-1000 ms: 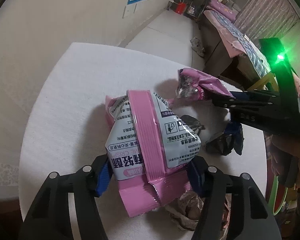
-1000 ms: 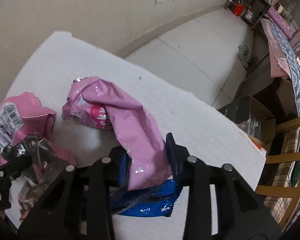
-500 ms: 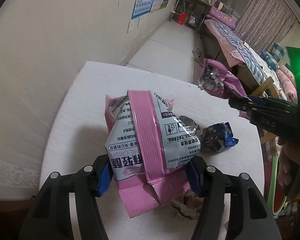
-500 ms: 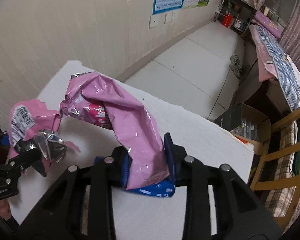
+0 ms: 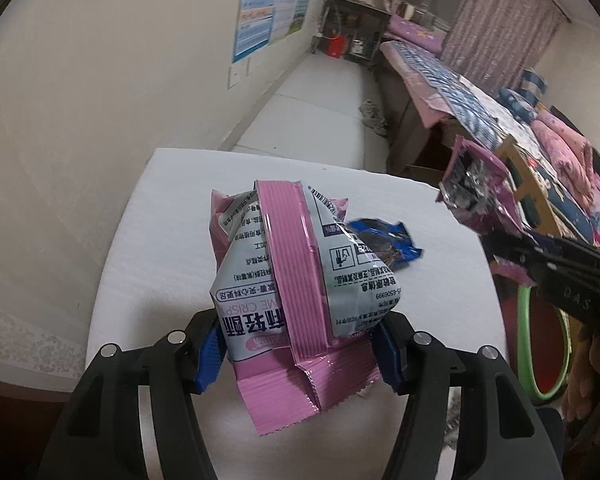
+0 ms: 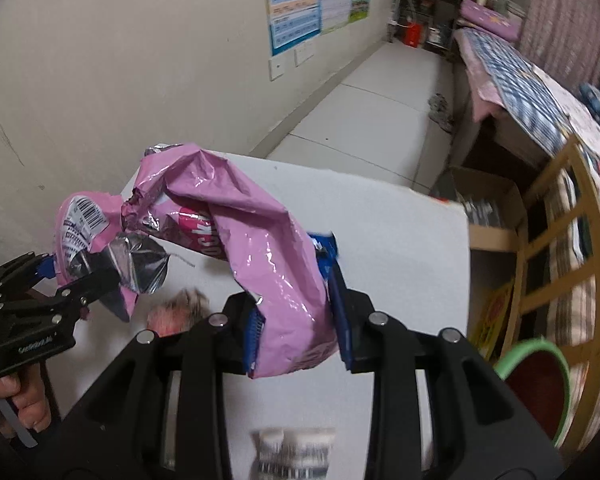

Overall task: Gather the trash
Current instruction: 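Carry both bags over the green bin and open both tools to drop them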

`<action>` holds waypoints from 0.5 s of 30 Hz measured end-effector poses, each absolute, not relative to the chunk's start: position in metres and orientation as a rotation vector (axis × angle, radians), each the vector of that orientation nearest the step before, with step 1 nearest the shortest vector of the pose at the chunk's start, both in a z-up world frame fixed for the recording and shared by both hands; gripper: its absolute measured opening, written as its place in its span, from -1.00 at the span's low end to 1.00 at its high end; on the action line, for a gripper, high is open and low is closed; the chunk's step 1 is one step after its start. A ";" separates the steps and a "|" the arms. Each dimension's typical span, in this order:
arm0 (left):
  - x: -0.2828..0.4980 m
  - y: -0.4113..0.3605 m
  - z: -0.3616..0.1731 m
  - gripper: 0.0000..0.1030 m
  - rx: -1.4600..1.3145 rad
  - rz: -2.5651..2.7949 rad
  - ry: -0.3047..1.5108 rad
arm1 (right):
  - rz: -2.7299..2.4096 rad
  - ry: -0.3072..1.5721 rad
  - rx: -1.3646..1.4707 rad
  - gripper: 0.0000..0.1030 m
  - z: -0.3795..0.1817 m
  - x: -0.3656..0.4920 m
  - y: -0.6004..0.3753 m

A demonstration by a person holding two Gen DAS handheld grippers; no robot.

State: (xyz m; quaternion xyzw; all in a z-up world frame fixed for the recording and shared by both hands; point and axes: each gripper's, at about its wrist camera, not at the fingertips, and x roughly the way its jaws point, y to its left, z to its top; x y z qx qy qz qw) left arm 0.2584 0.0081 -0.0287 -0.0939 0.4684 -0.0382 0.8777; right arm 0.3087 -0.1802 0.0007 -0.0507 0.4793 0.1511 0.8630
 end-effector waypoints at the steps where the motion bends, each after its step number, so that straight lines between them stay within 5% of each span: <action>1: 0.254 0.003 -0.026 0.13 -0.187 -0.085 0.973 | 0.306 1.002 -0.093 -0.41 0.003 0.299 -0.188; 15: 0.209 -0.050 -0.005 0.13 -0.121 -0.163 0.967 | 0.214 1.015 0.042 -0.41 0.001 0.229 -0.251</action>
